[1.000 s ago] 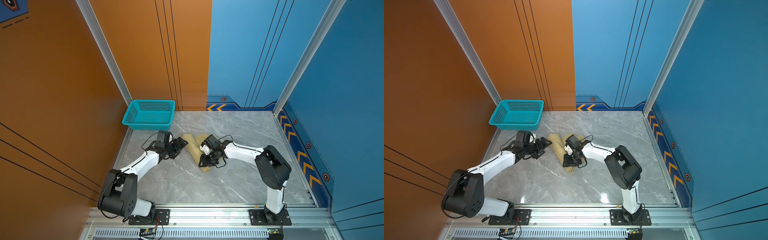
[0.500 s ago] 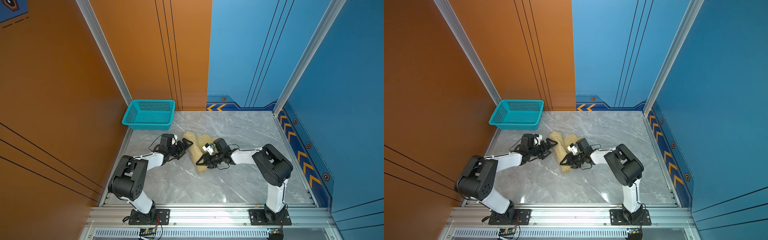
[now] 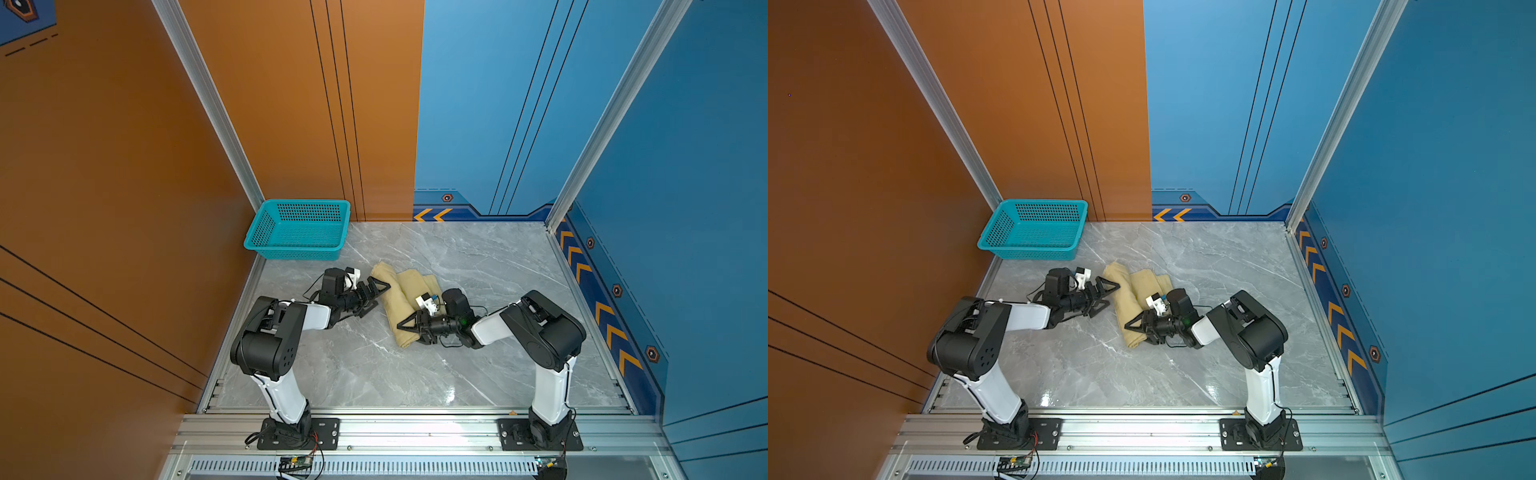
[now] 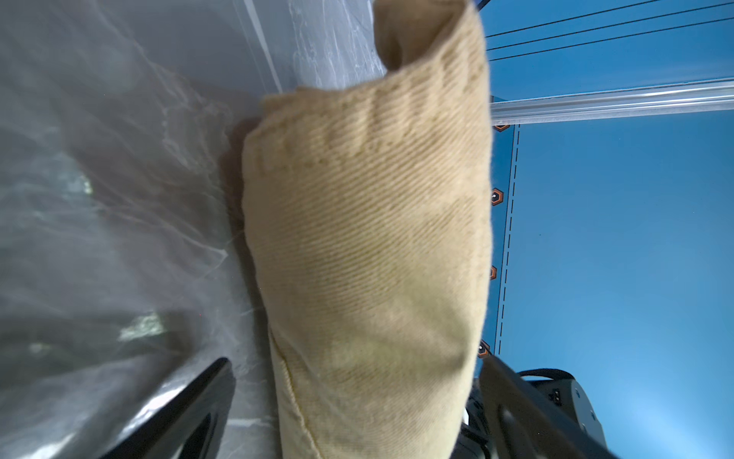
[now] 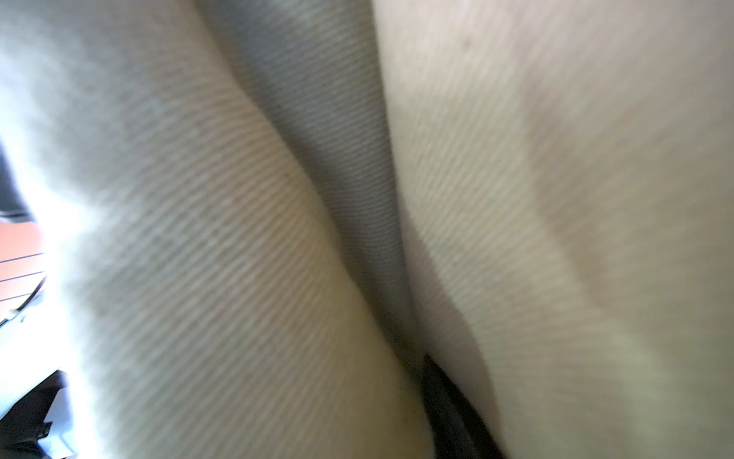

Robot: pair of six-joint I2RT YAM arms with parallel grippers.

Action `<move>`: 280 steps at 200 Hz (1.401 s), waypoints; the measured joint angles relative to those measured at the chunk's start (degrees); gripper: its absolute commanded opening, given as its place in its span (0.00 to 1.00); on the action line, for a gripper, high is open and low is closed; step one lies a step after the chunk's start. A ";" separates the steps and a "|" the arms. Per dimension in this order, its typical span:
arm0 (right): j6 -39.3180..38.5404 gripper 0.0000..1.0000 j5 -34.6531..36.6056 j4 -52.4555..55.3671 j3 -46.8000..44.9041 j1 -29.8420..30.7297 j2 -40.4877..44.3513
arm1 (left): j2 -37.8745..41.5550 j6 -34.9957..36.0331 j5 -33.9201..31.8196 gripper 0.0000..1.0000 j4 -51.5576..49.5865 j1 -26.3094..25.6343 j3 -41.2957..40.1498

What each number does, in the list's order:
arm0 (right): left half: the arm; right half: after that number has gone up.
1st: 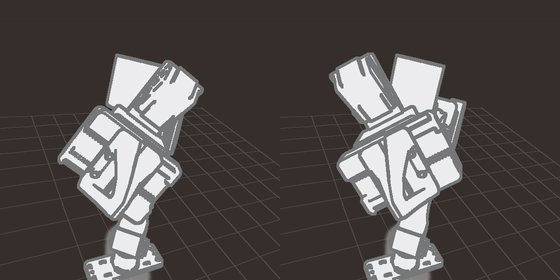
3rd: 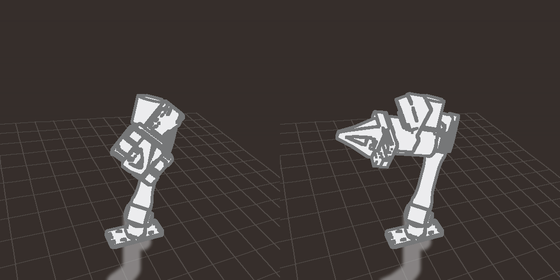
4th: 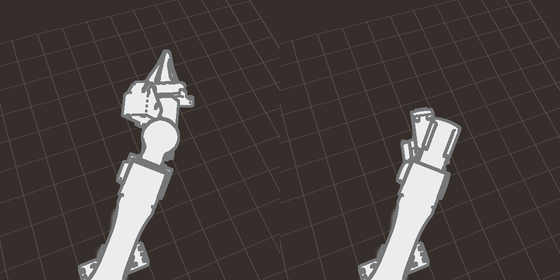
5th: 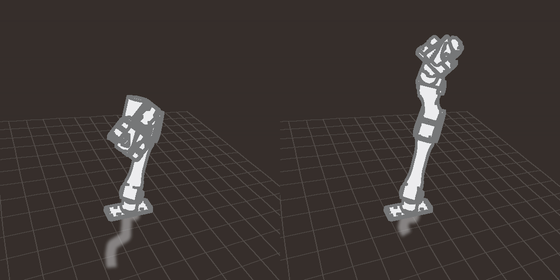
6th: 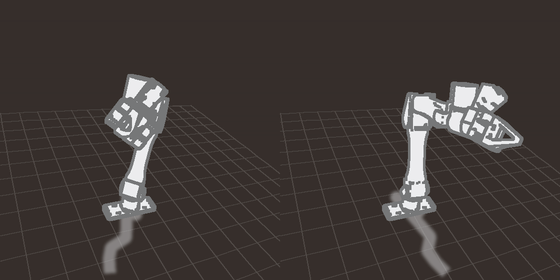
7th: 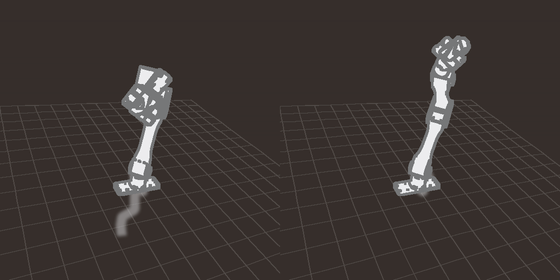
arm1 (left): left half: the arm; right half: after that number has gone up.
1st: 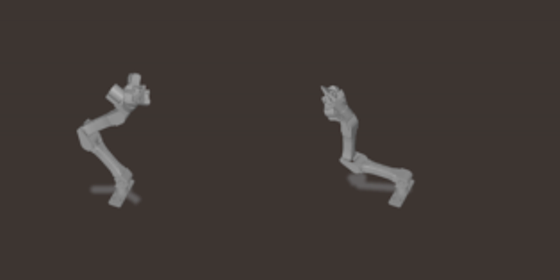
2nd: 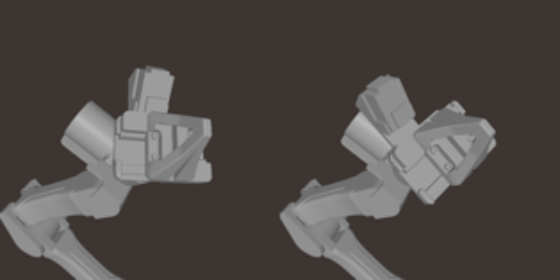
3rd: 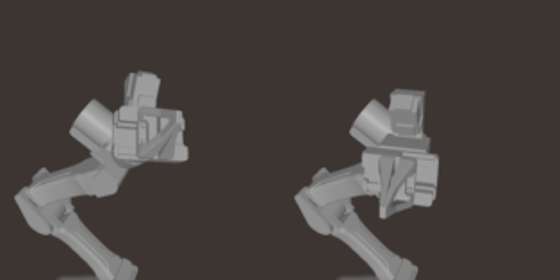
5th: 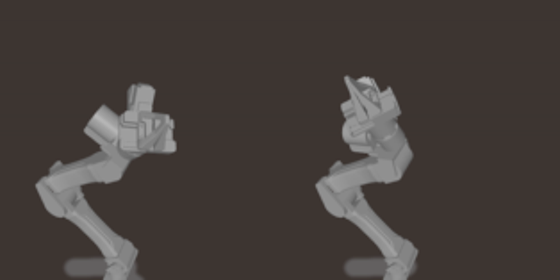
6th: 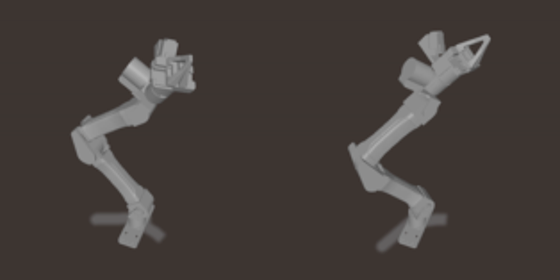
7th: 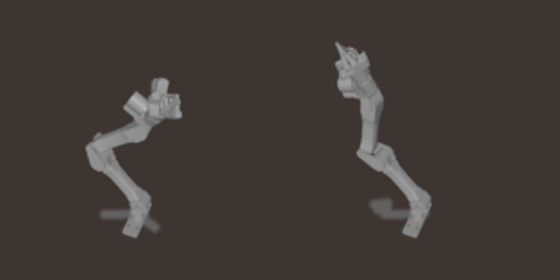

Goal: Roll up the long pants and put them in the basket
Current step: Roll the long pant at the center of the board.

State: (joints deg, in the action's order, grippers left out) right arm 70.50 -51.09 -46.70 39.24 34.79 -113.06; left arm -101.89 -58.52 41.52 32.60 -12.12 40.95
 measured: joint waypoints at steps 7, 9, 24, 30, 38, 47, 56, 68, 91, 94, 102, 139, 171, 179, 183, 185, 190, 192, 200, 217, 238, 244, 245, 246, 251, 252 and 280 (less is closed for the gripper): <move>1.92 0.57 0.04 -3.04 -0.87 -0.09 -0.79 | -0.57 -0.04 0.31 0.99 0.90 0.00 0.00; 2.23 0.57 0.04 -3.67 -1.05 -0.13 -0.98 | -0.66 -0.07 0.37 0.99 1.05 0.00 0.00; 5.79 0.57 0.04 -9.86 -2.54 -0.37 -2.51 | -1.27 -0.26 0.81 0.99 1.97 0.00 0.00; 7.06 0.58 0.09 -11.98 -3.04 -0.48 -3.08 | -1.27 -0.28 0.96 0.99 2.29 0.00 -0.02; 8.48 0.58 0.11 -14.69 -3.65 -0.66 -3.78 | -1.27 -0.39 1.25 0.99 3.08 0.00 -0.13; 10.12 0.58 0.20 -17.84 -4.33 -0.70 -4.66 | -1.18 -0.39 1.51 0.99 4.04 -0.15 -0.46; 11.32 0.58 0.28 -20.57 -4.87 -0.74 -5.44 | -0.96 -0.28 1.73 0.99 4.55 -0.22 -1.05; 12.87 0.58 0.37 -24.00 -5.51 -0.87 -6.40 | -0.37 0.07 2.29 0.99 4.70 -0.28 -2.21; 15.04 0.56 1.18 -28.13 -6.38 -0.96 -7.41 | -0.07 0.66 3.74 0.99 4.98 -0.52 -3.02; 15.39 0.56 1.40 -28.59 -6.54 -0.96 -7.48 | -0.07 0.66 3.82 0.98 5.09 -0.61 -3.04; 16.28 0.55 1.90 -29.88 -7.10 -0.96 -7.67 | -0.07 0.70 4.04 0.99 5.46 -0.83 -3.04; 19.65 0.54 3.28 -33.35 -8.76 -0.96 -8.00 | -2.03 0.39 5.25 0.99 9.53 -1.20 -2.99; 22.69 0.54 3.56 -36.92 -9.31 -1.01 -9.09 | -7.39 -0.70 6.21 0.99 15.21 -1.25 -2.34; 23.23 0.54 3.56 -37.64 -9.31 -1.01 -9.35 | -8.55 -1.07 6.36 0.99 16.76 -1.42 -1.68; 23.47 0.55 3.56 -37.97 -9.31 -1.01 -9.49 | -9.09 -1.36 6.51 0.99 17.51 -1.46 -1.38; 23.50 0.55 3.56 -38.03 -9.31 -1.01 -9.51 | -9.35 -1.46 6.58 0.99 17.86 -1.46 -1.18; 23.78 0.56 3.56 -38.36 -9.31 -1.01 -9.60 | -9.81 -1.75 6.64 0.98 18.49 -1.46 -0.76; 23.89 0.56 3.56 -38.45 -9.31 -1.01 -9.64 | -10.01 -1.84 6.62 0.99 18.73 -1.46 -0.61; 24.11 0.57 3.54 -38.71 -9.33 -1.01 -9.73 | -10.80 -2.29 6.75 0.99 19.50 -1.57 0.15; 24.72 0.58 3.54 -39.39 -9.35 -1.01 -9.86 | -12.20 -2.91 6.75 0.99 20.39 -1.99 1.81; 25.35 0.58 3.56 -40.26 -9.38 -1.01 -10.19 | -13.66 -3.43 6.71 0.99 20.98 -3.32 3.69; 25.59 0.58 3.61 -40.54 -9.38 -1.01 -10.29 | -13.97 -3.45 6.71 0.99 21.27 -3.80 3.96; 25.59 0.58 3.63 -40.59 -9.38 -1.01 -10.29 | -14.01 -3.45 6.71 1.00 21.29 -3.87 3.98; 25.62 0.58 3.63 -40.63 -9.38 -1.01 -10.32 | -14.08 -3.48 6.71 1.00 21.40 -4.00 4.02; 25.81 0.58 3.67 -40.92 -9.38 -1.01 -10.40 | -14.21 -3.45 6.67 1.00 21.70 -4.39 4.17; 25.86 0.58 3.69 -41.00 -9.38 -1.01 -10.47 | -14.27 -3.43 6.64 0.99 21.75 -4.52 4.22; 26.73 0.59 3.76 -42.05 -9.35 -1.01 -10.88 | -15.47 -3.32 5.90 0.97 24.06 -6.75 4.66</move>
State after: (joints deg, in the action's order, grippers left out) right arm 97.23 -47.33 -88.75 29.89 33.78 -123.94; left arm -117.36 -61.84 47.42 56.66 -18.87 45.60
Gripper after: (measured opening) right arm 0.581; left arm 0.980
